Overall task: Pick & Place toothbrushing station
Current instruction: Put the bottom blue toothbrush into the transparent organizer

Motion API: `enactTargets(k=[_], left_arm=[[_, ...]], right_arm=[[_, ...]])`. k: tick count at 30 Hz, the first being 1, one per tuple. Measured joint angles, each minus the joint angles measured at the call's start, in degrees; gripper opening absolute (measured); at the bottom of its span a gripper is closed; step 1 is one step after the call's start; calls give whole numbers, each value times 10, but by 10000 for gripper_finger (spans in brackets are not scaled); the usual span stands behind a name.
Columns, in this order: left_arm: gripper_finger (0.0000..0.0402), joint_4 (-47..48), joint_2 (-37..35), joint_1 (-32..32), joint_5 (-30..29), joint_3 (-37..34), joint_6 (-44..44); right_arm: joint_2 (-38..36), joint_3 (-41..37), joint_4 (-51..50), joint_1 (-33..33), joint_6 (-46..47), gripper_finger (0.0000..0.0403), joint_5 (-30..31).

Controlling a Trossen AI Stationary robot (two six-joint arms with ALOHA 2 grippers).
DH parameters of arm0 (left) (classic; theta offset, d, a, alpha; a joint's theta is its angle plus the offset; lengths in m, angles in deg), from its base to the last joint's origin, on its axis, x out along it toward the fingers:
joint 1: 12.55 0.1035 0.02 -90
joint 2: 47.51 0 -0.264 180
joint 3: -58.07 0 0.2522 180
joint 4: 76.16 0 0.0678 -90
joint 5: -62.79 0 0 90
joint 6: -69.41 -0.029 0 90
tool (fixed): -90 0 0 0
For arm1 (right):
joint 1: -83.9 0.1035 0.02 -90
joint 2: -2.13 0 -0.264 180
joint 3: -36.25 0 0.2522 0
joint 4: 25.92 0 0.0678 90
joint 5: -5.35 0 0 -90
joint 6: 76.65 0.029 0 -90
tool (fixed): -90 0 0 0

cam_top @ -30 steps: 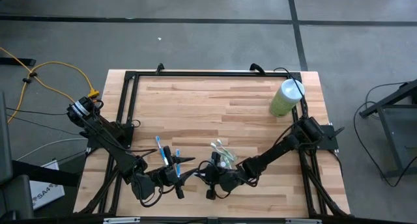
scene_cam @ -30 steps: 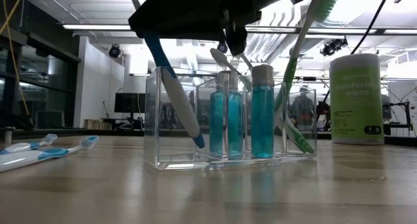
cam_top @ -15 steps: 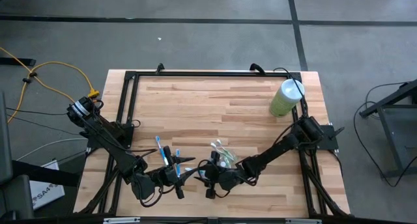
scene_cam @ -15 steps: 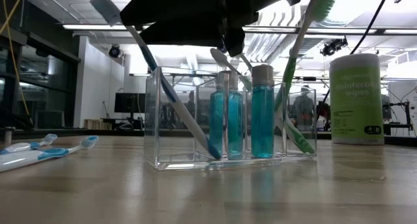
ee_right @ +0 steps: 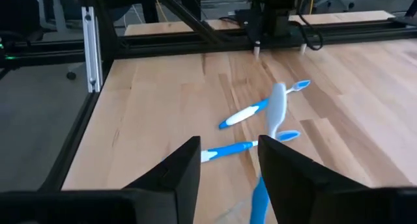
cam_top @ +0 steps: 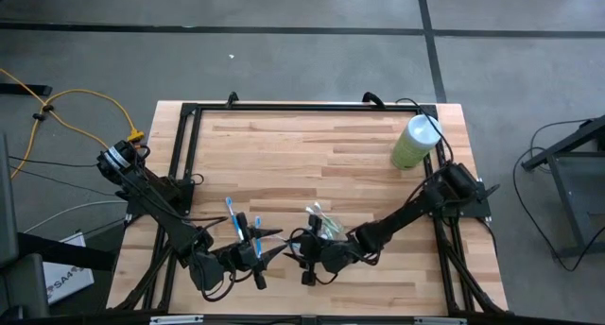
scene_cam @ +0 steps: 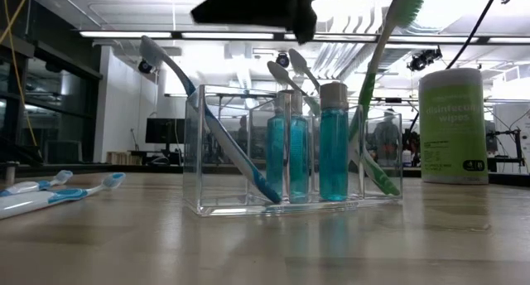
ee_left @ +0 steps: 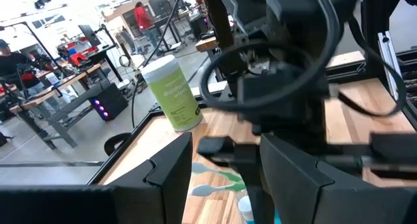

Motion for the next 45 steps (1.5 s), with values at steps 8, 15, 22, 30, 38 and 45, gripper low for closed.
enactTargets(k=[8, 15, 22, 30, 38, 45], left_arm=[[175, 0, 0, -1, -18, 0, 15], [175, 4, 0, -4, -33, 0, 33], [175, 45, 0, -2, -96, 0, 51], [175, 209, -32, 9, -65, 0, 219], [175, 469, -75, 53, 108, 0, 468], [175, 607, -116, 72, 188, 0, 684]], right_arm=[[-71, 1, -124, -5, 7, 144, 2], [-119, 0, -231, -40, -6, 128, -19], [-180, 0, -279, -84, -58, 106, -75], [-251, 0, -411, -166, -73, 95, -76], [-272, 0, -474, -260, -104, 95, -75], [-272, 0, -489, -350, -135, 94, -75]])
